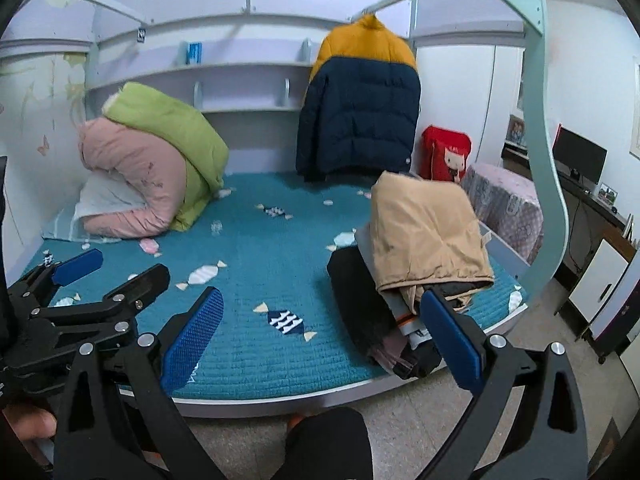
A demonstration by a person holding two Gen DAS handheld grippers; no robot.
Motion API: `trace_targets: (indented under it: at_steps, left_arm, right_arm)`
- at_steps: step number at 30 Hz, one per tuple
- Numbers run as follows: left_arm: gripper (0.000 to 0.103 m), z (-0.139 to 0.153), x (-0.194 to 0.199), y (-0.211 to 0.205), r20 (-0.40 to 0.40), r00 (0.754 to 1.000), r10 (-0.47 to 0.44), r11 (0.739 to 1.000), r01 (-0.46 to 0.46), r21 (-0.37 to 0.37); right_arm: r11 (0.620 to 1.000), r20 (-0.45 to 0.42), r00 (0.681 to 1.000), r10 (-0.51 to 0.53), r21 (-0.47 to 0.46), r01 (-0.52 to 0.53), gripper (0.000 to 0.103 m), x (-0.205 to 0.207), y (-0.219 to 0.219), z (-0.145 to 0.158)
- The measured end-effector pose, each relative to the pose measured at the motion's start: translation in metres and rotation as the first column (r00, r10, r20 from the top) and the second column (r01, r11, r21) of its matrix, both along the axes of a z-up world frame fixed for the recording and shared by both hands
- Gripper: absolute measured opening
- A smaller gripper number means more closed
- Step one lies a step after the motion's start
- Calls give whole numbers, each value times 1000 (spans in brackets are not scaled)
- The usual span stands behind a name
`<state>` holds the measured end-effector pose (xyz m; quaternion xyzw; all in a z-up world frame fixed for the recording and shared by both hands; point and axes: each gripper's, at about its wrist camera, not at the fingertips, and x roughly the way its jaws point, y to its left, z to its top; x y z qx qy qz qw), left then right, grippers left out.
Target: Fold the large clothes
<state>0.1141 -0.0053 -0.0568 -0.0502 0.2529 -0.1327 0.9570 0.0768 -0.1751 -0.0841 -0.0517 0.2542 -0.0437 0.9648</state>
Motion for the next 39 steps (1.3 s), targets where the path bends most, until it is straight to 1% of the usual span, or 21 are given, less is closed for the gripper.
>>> trace_targets:
  at_steps: [6, 10, 15, 20, 22, 24, 27, 39]
  left_arm:
    - [98, 26, -33, 6, 70, 997, 28, 999, -30, 22]
    - [98, 37, -49, 8, 103, 994, 40, 999, -43, 33]
    - [98, 48, -67, 5, 150, 987, 53, 996, -64, 68]
    - [98, 55, -77, 7, 167, 985, 52, 997, -60, 43]
    - [98, 59, -83, 7, 191, 979, 69, 995, -81, 57]
    - [98, 63, -90, 6, 233, 969, 85, 991, -105, 78]
    - [98, 68, -98, 6, 267, 958, 108, 986, -137, 93]
    - [98, 77, -102, 7, 257, 962, 90, 991, -112, 72]
  right_arm:
    - [1000, 52, 998, 22, 10, -22, 95, -25, 4, 15]
    - [1000, 90, 996, 24, 7, -25, 95, -39, 6, 23]
    - [1000, 116, 993, 15, 10, -17, 95, -53, 8, 28]
    - [1000, 141, 990, 7, 11, -8, 95, -64, 9, 32]
    - [1000, 150, 989, 7, 4, -7, 95, -66, 10, 33]
    - [1000, 162, 987, 7, 4, -8, 95, -70, 11, 35]
    - [1000, 176, 984, 11, 10, -13, 95, -72, 12, 38]
    - [1000, 207, 978, 3, 10, -6, 95, -79, 10, 44]
